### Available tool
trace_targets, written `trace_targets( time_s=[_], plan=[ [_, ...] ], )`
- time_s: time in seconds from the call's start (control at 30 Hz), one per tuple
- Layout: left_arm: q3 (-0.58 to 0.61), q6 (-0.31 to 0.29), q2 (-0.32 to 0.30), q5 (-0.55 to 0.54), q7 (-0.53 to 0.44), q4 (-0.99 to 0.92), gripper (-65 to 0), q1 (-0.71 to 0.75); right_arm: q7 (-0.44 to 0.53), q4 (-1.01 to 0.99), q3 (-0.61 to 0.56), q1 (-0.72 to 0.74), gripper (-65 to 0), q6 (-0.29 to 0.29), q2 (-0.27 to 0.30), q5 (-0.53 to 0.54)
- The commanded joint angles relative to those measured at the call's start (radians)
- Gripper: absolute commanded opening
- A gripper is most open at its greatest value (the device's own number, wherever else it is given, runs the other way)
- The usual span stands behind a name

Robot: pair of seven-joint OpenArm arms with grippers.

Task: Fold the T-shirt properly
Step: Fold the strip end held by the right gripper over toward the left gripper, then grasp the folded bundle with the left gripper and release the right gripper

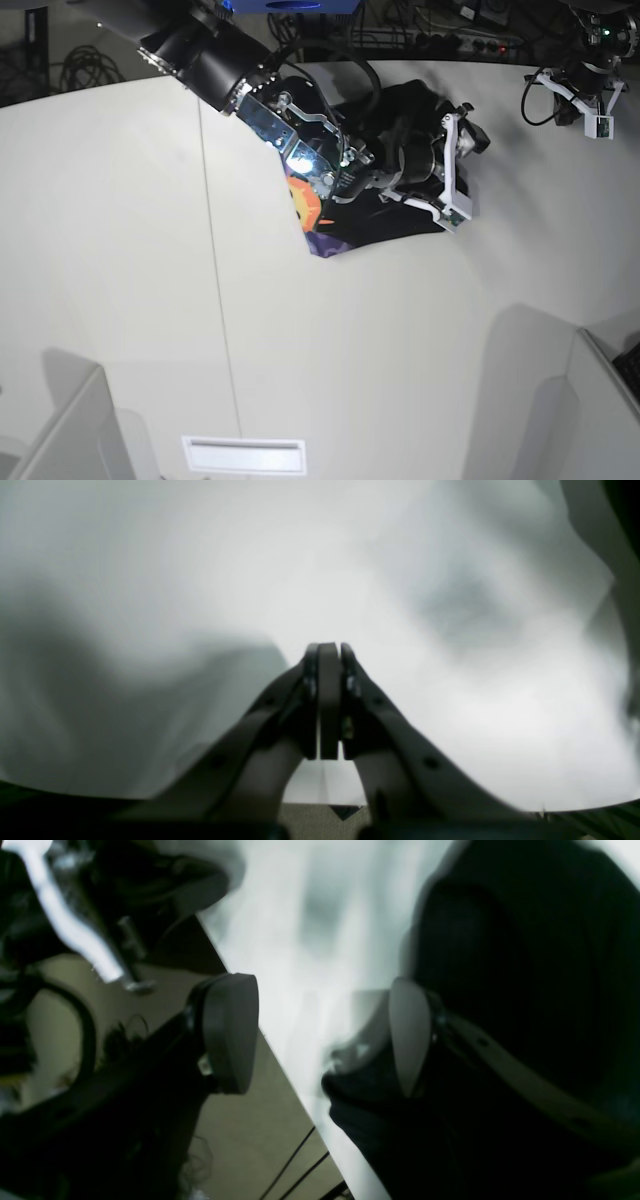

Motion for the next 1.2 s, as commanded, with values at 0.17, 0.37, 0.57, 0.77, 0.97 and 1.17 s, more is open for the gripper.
trace_targets(
  time_s=[0.17, 0.37, 0.57, 0.77, 0.97, 1.17],
  plan=[
    [-0.002, -0.008, -0.006, -0.012, -0.011, 0.051, -65.0, 0.014, 0.027, 0.13, 0.075, 0.014, -29.0, 0.001, 0.055, 0.012],
    [0.01, -0.008, 0.072, -0.02, 0.077, 0.168, -65.0, 0.015, 0.084, 0.137, 0.364, -0.104, -65.0, 0.006, 0.119, 0.019],
    [0.024, -0.008, 0.082, -0.271, 0.152, 0.205, -65.0, 0.014, 0.082, 0.179, 0.576, -0.214, -65.0, 0.007, 0.141, 0.019],
    [0.032, -0.008, 0.082, -0.537, 0.224, 0.166, -12.2, 0.008, 0.079, 0.262, 0.591, -0.244, -65.0, 0.007, 0.213, 0.019],
    [0.033, -0.008, 0.105, -0.58, 0.301, 0.148, 0.0, -0.071, 0.079, 0.286, 0.593, -0.284, -65.0, 0.007, 0.239, 0.019],
    [0.152, -0.008, 0.109, -0.58, 0.298, 0.146, 0.0, -0.109, 0.079, 0.286, 0.589, -0.287, -65.0, 0.007, 0.245, 0.019]
  ],
)
